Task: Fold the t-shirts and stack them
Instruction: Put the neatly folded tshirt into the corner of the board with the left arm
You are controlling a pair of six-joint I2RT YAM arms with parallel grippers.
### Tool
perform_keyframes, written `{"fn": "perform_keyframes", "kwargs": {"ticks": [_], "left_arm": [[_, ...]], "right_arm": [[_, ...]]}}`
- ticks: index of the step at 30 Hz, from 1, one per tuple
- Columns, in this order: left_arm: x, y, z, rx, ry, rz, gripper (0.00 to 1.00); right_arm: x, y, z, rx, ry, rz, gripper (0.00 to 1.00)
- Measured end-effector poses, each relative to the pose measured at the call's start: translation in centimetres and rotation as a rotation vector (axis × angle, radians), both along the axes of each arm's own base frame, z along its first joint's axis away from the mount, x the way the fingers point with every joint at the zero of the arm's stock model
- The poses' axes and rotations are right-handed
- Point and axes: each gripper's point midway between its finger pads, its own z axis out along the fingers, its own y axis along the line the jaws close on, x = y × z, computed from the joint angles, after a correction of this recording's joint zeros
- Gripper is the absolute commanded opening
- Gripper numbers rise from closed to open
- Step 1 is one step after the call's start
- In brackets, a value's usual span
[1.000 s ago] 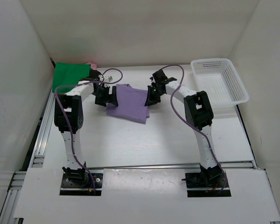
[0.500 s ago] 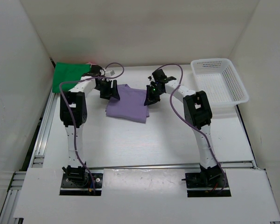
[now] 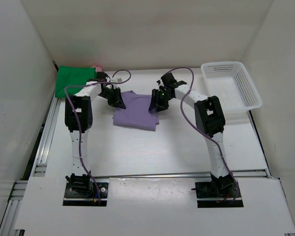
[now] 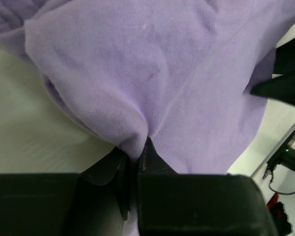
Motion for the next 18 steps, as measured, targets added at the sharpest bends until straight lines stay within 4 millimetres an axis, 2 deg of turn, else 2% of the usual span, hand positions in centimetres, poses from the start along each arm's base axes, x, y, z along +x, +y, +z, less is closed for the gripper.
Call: {"fn": "perform_keyframes", "kwargs": {"ticks": [2, 3, 7, 11, 15, 18], "left_arm": [[0.0, 0.7, 0.0, 0.037, 0.015, 0.018, 0.1], [0.1, 1.2, 0.0, 0.072, 0.018, 0.029, 0.1], [1.3, 3.9, 0.7, 0.272, -0.008, 0.077, 0.1], [3.1, 6.5, 2.0, 0.497, -0.086, 0.133, 0.1], [4.5, 8.1, 3.3, 0.729, -0.187, 0.182, 0.1], [5.7, 8.9, 4.5, 0.871, -0.264, 0.228, 0.1]], "right_arm": [[-0.4, -0.5, 0.9, 0.002, -0.009, -0.016, 0.74], [-0.9, -1.4, 0.9, -0.023, -0.004, -0.039, 0.77], [-3.4, -7.1, 1.8, -0.139, 0.025, -0.168, 0.8], [-4.4, -12.0, 5.2, -0.193, -0.029, -0.287, 0.8], [-4.4, -13.0, 8.4, -0.196, -0.11, -0.319, 0.8], [-5.0, -13.1, 8.4, -0.215, -0.116, -0.32, 0.8]]}}
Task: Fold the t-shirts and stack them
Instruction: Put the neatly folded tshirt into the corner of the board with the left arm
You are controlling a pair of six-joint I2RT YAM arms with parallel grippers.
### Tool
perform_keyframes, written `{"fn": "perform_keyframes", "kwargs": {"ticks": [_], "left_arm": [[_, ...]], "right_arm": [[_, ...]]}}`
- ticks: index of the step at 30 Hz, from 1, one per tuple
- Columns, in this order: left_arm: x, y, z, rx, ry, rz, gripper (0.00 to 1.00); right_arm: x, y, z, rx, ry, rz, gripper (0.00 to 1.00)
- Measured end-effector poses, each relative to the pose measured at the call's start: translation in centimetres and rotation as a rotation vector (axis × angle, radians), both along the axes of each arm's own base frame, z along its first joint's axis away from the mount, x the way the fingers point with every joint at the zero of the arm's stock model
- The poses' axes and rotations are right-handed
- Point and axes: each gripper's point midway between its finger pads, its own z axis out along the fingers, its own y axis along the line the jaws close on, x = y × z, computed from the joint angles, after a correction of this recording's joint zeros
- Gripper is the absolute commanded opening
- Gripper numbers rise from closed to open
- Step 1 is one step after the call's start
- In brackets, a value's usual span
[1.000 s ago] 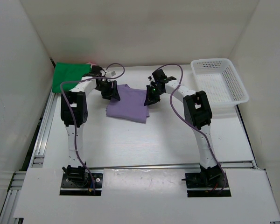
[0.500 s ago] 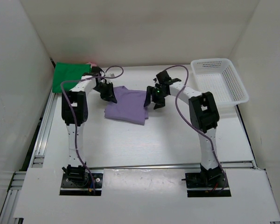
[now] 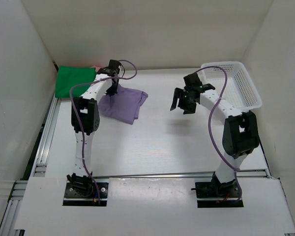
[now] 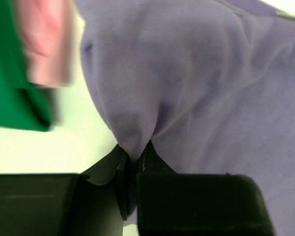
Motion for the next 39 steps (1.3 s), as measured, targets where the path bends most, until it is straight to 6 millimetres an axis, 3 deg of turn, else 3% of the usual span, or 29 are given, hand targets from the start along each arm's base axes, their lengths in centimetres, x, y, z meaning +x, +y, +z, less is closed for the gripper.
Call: {"fn": "perform_keyframes", "kwargs": {"ticks": [5, 12, 16, 24, 29, 36, 39], "left_arm": [[3.8, 1.4, 4.3, 0.167, -0.207, 0.088, 0.1], [8.8, 4.7, 10.6, 0.237, -0.482, 0.256, 0.1], [9.5, 6.5, 11.9, 0.247, -0.539, 0.309, 0.1], [9.8, 10.6, 12.4, 0.259, -0.559, 0.382, 0.1], [9.5, 14.0, 13.2, 0.244, -0.566, 0.421, 0.1], [8.5, 18.0, 16.6, 0.22, -0.618, 0.475, 0.1], [8.3, 19.4, 16.4, 0.217, -0.618, 0.492, 0.1]], "right_arm": [[-1.8, -0.9, -2.0, -0.054, 0.062, -0.008, 0.8], [-2.4, -2.1, -2.4, -0.096, 0.071, -0.027, 0.81], [-3.0, -2.7, -2.5, -0.117, 0.078, -0.036, 0.81], [-3.5, -3.7, -3.1, -0.145, 0.096, -0.05, 0.81], [-3.6, -3.9, -3.2, -0.155, 0.1, -0.052, 0.81], [-3.6, -3.9, -3.1, -0.156, 0.102, -0.052, 0.81], [-3.3, -3.8, -2.9, -0.154, 0.096, -0.052, 0.81]]}}
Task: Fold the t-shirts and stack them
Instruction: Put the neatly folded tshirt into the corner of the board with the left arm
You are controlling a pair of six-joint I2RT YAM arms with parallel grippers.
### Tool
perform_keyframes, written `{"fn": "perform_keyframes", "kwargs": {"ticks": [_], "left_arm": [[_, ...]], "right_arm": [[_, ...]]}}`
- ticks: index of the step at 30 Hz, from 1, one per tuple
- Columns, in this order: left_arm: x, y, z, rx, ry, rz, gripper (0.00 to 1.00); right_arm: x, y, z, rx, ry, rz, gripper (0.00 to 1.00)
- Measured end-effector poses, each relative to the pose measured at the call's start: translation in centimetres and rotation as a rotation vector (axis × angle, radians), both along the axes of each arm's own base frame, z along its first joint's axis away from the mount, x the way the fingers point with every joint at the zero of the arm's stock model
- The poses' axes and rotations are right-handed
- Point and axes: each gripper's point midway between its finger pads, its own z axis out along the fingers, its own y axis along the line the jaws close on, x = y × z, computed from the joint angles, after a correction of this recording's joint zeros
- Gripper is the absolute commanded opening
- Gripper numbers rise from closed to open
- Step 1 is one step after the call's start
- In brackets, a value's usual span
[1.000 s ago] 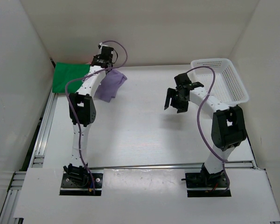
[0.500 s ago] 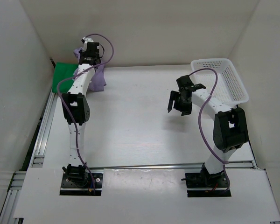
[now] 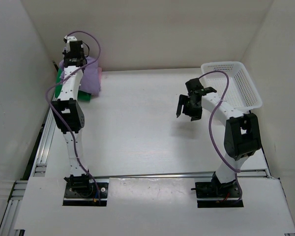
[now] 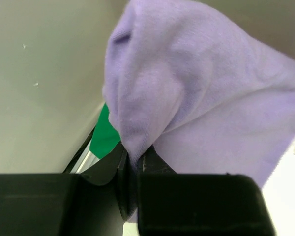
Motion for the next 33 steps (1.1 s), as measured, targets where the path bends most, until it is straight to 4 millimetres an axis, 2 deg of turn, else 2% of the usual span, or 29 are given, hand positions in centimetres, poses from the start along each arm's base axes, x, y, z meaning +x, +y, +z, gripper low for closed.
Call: {"fn": "perform_keyframes", "kwargs": {"ticks": [1, 4, 7, 10, 13, 15, 20, 23, 26, 28, 31, 33], "left_arm": [[-0.1, 0.5, -0.5, -0.002, 0.012, 0.006, 0.1], [-0.2, 2.1, -2.8, -0.005, 0.052, 0.028, 0.44], [0.5, 4.0, -5.7, 0.0, 0.083, 0.066, 0.59], [1.1, 5.8, -9.3, 0.004, 0.119, 0.098, 0.89], [0.9, 7.4, -11.7, 0.01, 0.142, 0.136, 0.92], [0.9, 8.4, -11.4, 0.019, 0.121, 0.162, 0.93], [1.7, 10.5, -6.2, 0.056, -0.043, 0.23, 0.94], [0.2, 10.7, -4.7, 0.062, -0.047, 0.245, 0.98], [-2.2, 9.0, -3.4, 0.06, -0.013, 0.225, 1.0], [-3.9, 6.4, -2.1, 0.059, 0.005, 0.183, 1.0], [-7.0, 0.4, 0.6, 0.055, -0.004, 0.074, 1.0], [-10.2, -4.2, 1.4, 0.05, -0.007, -0.019, 1.0]], "right_arm": [[0.1, 0.0, 0.1, 0.0, -0.003, 0.001, 0.81], [0.5, 0.1, 0.4, -0.001, -0.009, 0.009, 0.81], [0.6, 0.2, 0.3, -0.006, -0.004, 0.017, 0.81], [0.7, 0.1, 0.2, -0.012, 0.009, 0.021, 0.81], [0.8, 0.2, 0.2, -0.014, 0.016, 0.022, 0.81], [1.0, 0.3, 0.4, -0.01, 0.016, 0.023, 0.81], [1.6, 0.8, 0.9, 0.005, 0.004, 0.028, 0.81], [1.7, 0.9, 1.3, 0.008, 0.005, 0.03, 0.81], [1.8, 0.8, 1.8, 0.003, 0.002, 0.031, 0.81], [1.8, 0.6, 2.1, -0.006, 0.001, 0.027, 0.81], [1.5, 0.3, 2.9, -0.013, -0.011, 0.027, 0.81], [1.0, 0.1, 4.2, -0.009, -0.041, 0.032, 0.85]]}}
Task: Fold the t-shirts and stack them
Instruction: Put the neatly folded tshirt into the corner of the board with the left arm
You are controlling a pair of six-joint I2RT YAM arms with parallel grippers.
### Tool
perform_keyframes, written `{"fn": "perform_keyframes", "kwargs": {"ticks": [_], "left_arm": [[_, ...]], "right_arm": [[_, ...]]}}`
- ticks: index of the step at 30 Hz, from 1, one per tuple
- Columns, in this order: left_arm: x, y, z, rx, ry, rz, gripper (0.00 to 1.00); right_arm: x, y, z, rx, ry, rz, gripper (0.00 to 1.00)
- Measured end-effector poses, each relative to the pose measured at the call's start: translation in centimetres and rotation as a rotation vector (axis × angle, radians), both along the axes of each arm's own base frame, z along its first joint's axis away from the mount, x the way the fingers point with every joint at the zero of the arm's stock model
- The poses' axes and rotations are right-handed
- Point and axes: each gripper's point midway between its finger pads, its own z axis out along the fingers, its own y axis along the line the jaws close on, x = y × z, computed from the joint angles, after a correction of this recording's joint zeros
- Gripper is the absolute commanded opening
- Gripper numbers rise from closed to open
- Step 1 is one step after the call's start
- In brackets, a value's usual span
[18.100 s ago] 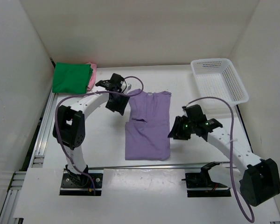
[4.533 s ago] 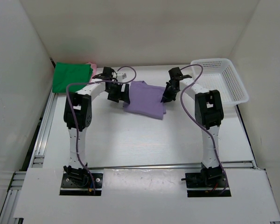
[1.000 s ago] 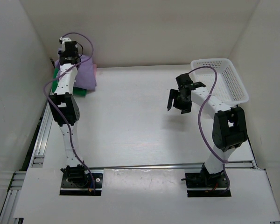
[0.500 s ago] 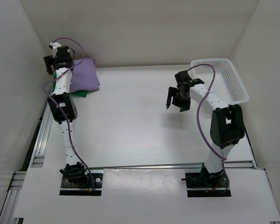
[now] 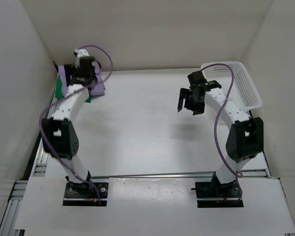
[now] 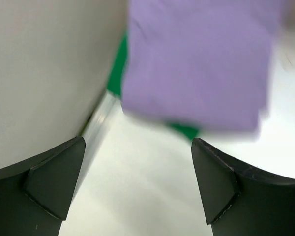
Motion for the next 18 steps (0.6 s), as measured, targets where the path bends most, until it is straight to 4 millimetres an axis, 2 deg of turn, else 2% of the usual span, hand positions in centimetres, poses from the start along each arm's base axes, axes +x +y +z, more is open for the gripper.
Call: {"fn": "perform_keyframes", "kwargs": {"ticks": [1, 2, 4, 6, 8, 10, 12, 15, 18], "left_arm": [[-2.3, -2.2, -0.1, 0.003, 0.019, -0.052, 1.0], [-4.7, -4.1, -0.5, 0.007, 0.044, -0.103, 1.0], [-9.0, -5.8, -2.3, 0.014, 0.101, -0.164, 1.0], [-13.9, -5.0, -5.9, 0.024, 0.256, -0.18, 1.0], [-18.4, -3.3, -10.0, 0.002, 0.455, -0.174, 1.0], [-23.2, -2.0, -13.9, -0.061, 0.651, -0.164, 1.0], [-28.3, -1.4, -16.6, -0.117, 0.805, -0.15, 1.0], [-33.4, -1.7, -17.7, -0.181, 0.881, -0.166, 1.0], [-35.6, -1.3, -17.1, -0.216, 0.814, -0.146, 1.0]], "right_arm": [[-0.5, -0.2, 0.9, 0.004, -0.022, 0.004, 0.97], [-1.0, -0.4, 1.8, 0.01, -0.046, 0.006, 0.97], [-2.5, -1.0, 3.6, 0.024, -0.099, 0.012, 0.97], [-4.4, -1.7, 4.8, 0.037, -0.135, 0.013, 0.97], [-6.2, -2.3, 4.8, 0.045, -0.153, 0.009, 0.97], [-8.3, -3.0, 4.0, 0.045, -0.142, 0.006, 0.97], [-10.0, -3.4, 2.9, 0.051, -0.131, 0.004, 0.98], [-11.7, -3.7, 1.9, 0.065, -0.117, 0.0, 0.98], [-12.3, -3.6, 2.0, 0.087, -0.125, 0.003, 0.98]]}}
